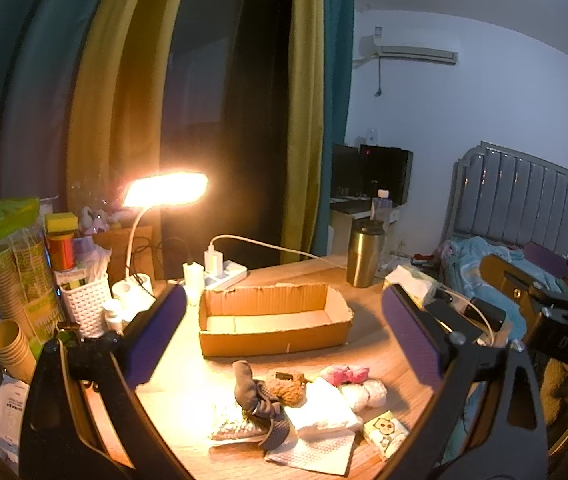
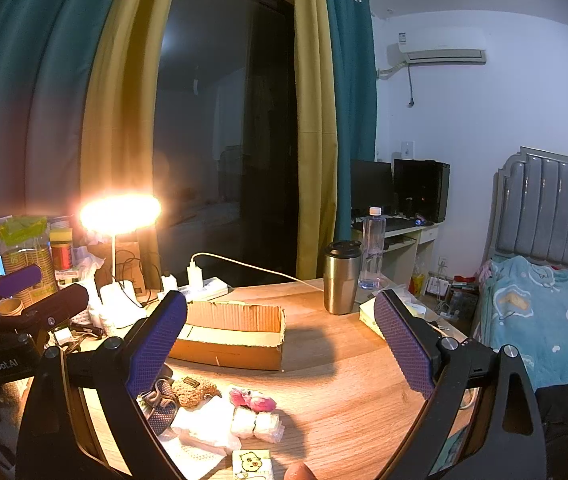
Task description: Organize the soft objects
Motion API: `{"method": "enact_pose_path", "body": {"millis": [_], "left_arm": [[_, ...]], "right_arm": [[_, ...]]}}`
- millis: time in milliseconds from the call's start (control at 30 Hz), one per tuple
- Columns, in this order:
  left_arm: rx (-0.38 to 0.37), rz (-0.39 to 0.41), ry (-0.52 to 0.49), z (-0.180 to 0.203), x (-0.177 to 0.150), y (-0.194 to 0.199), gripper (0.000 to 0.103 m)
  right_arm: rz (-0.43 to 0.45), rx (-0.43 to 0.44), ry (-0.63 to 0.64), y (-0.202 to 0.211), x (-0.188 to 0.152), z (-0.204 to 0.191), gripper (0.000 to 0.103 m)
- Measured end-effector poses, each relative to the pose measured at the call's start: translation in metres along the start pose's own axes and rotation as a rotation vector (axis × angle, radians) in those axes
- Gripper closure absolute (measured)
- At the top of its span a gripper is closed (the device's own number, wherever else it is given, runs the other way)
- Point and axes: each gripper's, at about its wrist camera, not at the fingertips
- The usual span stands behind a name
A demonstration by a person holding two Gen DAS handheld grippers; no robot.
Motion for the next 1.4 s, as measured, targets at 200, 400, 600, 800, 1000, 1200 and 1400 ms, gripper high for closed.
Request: {"method": "enact_pose_path", "body": {"millis": [200, 400, 600, 800, 1000, 1200, 1400], "left_arm": [[-0.002, -0.003, 0.001, -0.0008, 0.0000, 0.0001, 0.004], [-0.002, -0.005, 0.000, -0.0002, 0.0004, 0.0006, 0.004], [0.000, -0.013, 0.001, -0.0013, -0.0003, -0.0012, 0.004], [0.001, -0.013, 0.005, -0.0021, -0.0013, -0.0023, 0.004], [-0.002, -0.017, -0.005, 0.0005, -0.0026, -0.0021, 0.004], [-0.001, -0.016, -0.004, 0.0015, -0.0034, -0.0016, 0.004], [0.000, -0.013, -0.005, 0.0017, -0.0038, -0.0009, 0.004]], "right_arm": [[-0.003, 0.002, 0.001, 0.0006, 0.0004, 0.0005, 0.007], [-0.002, 0.001, 0.001, -0.0025, -0.0016, 0.0019, 0.007], [-0.005, 0.004, -0.001, -0.0011, -0.0013, 0.0025, 0.007], [-0.005, 0.003, 0.000, -0.0010, -0.0014, 0.0022, 0.007], [-0.005, 0.003, -0.001, -0.0009, -0.0016, 0.0024, 0.007], [-0.006, 0.004, 0.000, -0.0011, -0.0014, 0.0023, 0.007], [-0.007, 0.004, -0.001, -0.0014, -0.0013, 0.0024, 0.007]]}}
Point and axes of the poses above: each gripper's, at about its wrist camera, not at the fingertips, and y roughly against the way its jaws point, z to its right, x to its top, and after that the axes turned 9 degrees about -z, right-handed
